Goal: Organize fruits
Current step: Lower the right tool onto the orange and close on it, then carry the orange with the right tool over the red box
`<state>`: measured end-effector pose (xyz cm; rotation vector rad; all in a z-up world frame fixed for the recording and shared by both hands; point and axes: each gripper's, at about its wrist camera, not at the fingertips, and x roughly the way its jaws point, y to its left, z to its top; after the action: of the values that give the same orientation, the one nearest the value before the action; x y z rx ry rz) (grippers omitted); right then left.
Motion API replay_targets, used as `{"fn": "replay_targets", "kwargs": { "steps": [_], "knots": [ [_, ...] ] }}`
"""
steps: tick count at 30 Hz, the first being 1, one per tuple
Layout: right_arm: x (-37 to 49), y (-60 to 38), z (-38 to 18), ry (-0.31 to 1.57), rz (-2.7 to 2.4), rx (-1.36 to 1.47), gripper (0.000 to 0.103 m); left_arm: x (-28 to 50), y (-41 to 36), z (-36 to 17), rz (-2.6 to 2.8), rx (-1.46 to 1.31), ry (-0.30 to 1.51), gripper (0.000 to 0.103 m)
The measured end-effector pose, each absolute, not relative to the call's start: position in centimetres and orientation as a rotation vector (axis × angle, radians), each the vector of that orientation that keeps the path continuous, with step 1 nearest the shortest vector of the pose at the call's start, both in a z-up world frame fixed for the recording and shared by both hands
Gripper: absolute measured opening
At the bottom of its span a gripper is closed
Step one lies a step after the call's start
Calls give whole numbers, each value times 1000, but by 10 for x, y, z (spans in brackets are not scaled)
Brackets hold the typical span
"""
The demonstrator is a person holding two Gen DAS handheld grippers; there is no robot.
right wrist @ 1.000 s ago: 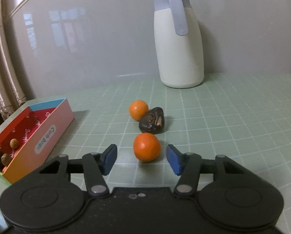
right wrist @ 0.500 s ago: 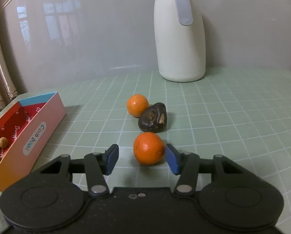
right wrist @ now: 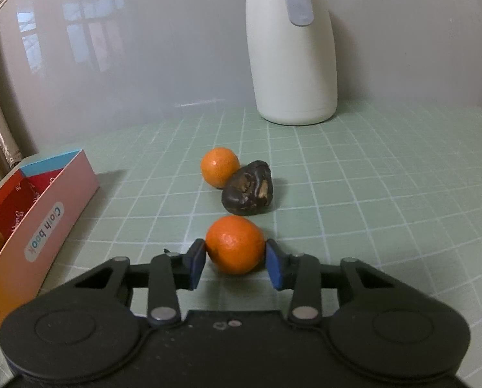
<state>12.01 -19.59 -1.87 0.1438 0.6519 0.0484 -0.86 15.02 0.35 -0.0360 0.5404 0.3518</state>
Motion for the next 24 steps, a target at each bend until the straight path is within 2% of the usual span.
{"fn": "replay_targets", "kwargs": {
  "steps": [24],
  "knots": [
    [94, -144, 8, 578, 182, 22, 37, -18, 186, 3, 377, -114, 515, 103]
  ]
}}
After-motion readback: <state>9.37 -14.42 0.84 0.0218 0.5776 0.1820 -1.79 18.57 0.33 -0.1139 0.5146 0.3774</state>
